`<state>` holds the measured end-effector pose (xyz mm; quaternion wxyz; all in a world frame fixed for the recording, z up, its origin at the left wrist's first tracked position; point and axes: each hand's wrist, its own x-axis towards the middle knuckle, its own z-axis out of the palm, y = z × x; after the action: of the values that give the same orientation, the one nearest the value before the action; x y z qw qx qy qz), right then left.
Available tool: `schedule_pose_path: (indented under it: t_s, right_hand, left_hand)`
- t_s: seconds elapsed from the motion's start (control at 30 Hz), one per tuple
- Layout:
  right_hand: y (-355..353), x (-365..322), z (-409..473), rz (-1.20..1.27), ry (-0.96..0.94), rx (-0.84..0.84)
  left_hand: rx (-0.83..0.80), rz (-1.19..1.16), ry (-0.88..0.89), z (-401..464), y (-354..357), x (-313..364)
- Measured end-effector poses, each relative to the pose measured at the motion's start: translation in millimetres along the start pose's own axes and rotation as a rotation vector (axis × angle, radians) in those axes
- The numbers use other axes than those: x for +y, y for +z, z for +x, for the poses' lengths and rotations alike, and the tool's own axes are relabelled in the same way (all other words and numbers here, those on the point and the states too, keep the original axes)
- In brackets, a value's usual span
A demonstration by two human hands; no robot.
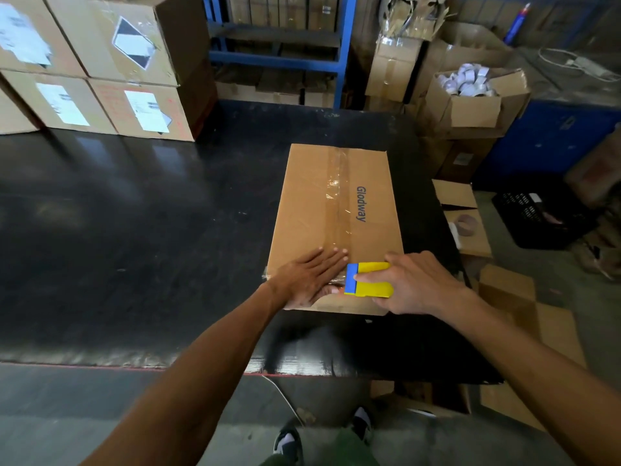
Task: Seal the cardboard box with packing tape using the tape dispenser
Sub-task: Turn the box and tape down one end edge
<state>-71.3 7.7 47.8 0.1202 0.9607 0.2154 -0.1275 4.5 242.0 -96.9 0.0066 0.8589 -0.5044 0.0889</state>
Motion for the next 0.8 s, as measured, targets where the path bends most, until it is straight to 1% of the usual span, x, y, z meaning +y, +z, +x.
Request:
schedule_pose_path:
  t_s: [0.1,0.23,0.37,0.5,0.6,0.73,0.8]
  right_hand:
    - [3.6,0.1,-0.2,-0.008,0.003,0.033]
    - [6.0,0.0,-1.0,-0.013,-0.005,0.05]
    - [6.2,4.6,-2.5,-0.016,-0.022,0.05]
    - [13.6,19.4,-14.2,-0.023,-0.06,0.016]
    - [20.6,44.4,-31.3,-0.041,-0.016,-0.004]
    - [33.4,72.9,-53.3,-0.062,0.021,-0.11]
    - [42.1,78.1,-57.4,-0.054,0.016,-0.11]
  left_hand:
    - [0.009,0.013,-0.034,-0.2,6.3,0.6]
    - [0.037,0.007,-0.037,0.3,7.2,0.9]
    - [0.024,0.0,-0.023,-0.9,3.1,-0.6]
    - [-0.008,-0.008,-0.021,-0.7,0.9,-2.6]
    - [-0.017,-0.02,-0.024,-0.8,2.4,-3.9]
    - [-0.04,-0.026,-0.012,-0.3,1.9,-4.6]
    - [-0.057,-0.014,-0.004,-0.2,0.1,-3.2]
